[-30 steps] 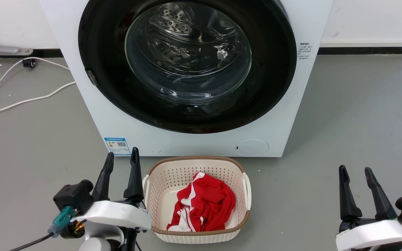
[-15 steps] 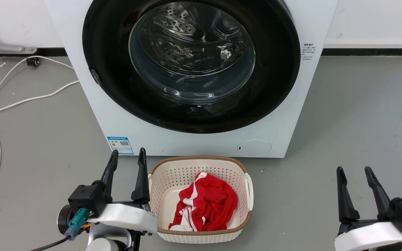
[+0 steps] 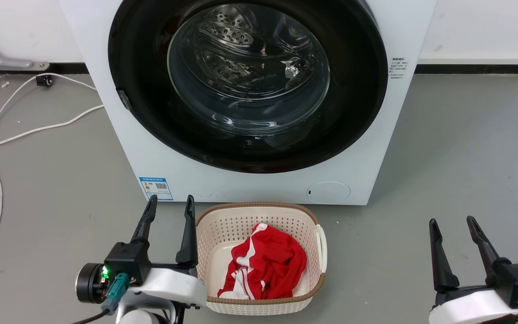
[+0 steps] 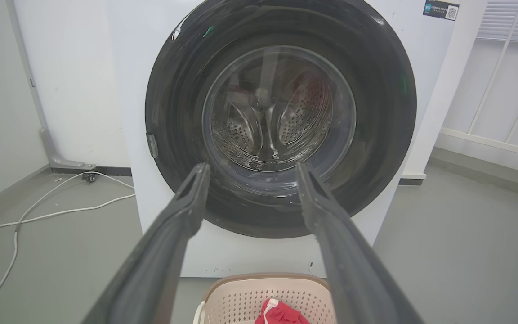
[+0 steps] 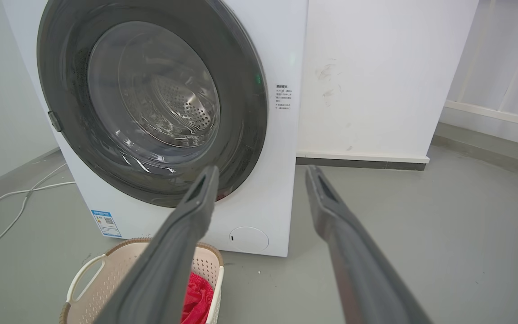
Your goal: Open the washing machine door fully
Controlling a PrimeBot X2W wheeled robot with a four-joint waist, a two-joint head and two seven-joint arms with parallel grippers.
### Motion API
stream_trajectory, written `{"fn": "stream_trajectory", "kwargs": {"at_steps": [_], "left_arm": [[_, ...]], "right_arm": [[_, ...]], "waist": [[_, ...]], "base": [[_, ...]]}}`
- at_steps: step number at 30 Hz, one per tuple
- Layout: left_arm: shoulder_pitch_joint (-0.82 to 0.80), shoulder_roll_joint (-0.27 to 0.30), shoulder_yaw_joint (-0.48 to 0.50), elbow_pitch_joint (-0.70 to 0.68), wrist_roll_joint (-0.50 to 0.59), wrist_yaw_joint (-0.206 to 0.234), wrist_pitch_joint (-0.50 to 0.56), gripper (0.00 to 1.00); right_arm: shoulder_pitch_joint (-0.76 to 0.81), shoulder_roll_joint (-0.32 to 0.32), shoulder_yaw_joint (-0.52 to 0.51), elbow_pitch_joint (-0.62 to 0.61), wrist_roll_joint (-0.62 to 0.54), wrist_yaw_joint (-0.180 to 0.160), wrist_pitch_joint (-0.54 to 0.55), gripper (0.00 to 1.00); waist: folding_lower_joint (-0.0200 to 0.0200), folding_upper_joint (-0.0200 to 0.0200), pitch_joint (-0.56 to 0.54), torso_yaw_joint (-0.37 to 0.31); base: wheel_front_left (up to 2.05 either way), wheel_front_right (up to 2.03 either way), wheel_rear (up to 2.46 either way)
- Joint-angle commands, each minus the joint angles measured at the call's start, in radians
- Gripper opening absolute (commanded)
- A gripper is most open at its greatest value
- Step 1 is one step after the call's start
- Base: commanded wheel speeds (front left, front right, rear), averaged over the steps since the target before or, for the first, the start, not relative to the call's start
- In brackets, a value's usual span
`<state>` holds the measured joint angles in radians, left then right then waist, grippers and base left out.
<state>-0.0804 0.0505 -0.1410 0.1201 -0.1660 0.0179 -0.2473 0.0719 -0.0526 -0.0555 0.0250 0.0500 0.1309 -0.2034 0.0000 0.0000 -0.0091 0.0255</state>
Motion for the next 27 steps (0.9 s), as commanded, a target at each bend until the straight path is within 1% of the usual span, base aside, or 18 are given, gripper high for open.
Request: {"fn": "stream_trajectory", "kwargs": {"at_steps": [1, 8, 27], "left_arm": [[0.009, 0.0, -0.002, 0.001, 0.021, 0.003, -0.008, 1.0], [0.011, -0.001, -0.009, 0.007, 0.063, 0.01, -0.021, 1.0], [0.009, -0.001, -0.004, 0.025, 0.041, 0.019, -0.018, 1.0]], "right_arm": [[0.012, 0.004, -0.001, -0.007, -0.022, 0.0, -0.008, 1.0], [0.014, 0.004, -0.001, -0.007, -0.065, 0.0, -0.015, 1.0], [-0.001, 0.004, -0.009, 0.021, -0.027, 0.0, -0.006, 1.0]], "waist": [[0.0, 0.0, 0.0, 0.001], [0.0, 0.0, 0.003, 0.004], [0.0, 0.0, 0.005, 0.005]], "base": [[0.0, 0.0, 0.0], [0.0, 0.0, 0.0], [0.0, 0.0, 0.0]]}}
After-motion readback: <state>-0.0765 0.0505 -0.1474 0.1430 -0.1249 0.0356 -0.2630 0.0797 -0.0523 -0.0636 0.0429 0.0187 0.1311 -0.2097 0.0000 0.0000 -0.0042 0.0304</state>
